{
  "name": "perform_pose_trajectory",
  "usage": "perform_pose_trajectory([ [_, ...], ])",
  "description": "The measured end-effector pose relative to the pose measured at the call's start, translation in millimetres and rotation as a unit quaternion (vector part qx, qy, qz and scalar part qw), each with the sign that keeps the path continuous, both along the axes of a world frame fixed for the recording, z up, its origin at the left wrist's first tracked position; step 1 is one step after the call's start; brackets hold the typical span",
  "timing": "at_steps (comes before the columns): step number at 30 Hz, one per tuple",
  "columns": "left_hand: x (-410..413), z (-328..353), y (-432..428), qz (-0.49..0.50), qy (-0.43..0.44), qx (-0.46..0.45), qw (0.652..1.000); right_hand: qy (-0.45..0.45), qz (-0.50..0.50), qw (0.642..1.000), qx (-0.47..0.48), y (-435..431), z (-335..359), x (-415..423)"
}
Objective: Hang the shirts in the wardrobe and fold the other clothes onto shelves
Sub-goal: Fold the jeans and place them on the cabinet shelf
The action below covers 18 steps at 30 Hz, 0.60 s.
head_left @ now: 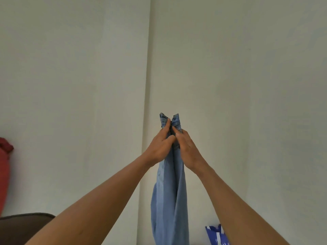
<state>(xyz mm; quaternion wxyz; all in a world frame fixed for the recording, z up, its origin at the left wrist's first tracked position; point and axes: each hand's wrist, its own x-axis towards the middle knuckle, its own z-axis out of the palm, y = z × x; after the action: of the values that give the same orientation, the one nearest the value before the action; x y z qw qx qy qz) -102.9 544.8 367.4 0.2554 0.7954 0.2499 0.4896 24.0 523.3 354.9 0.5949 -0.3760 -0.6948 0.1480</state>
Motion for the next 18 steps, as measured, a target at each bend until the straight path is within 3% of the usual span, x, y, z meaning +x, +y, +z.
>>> perform_pose_trajectory([
  [6,-14,14,-7,-0.067,0.011,0.05,0.996,0.05,-0.014,0.998,-0.018,-16,14,-10],
  [13,-41,28,-8,-0.169,-0.061,0.028,0.983,0.04,-0.054,0.996,0.065,-36,28,-35],
  [15,-54,33,-9,-0.148,-0.051,0.031,0.987,0.072,-0.068,0.993,0.065,-38,32,-37],
  [18,-74,31,-13,-0.079,-0.111,0.065,0.988,0.142,-0.05,0.987,0.048,-41,38,-38],
])
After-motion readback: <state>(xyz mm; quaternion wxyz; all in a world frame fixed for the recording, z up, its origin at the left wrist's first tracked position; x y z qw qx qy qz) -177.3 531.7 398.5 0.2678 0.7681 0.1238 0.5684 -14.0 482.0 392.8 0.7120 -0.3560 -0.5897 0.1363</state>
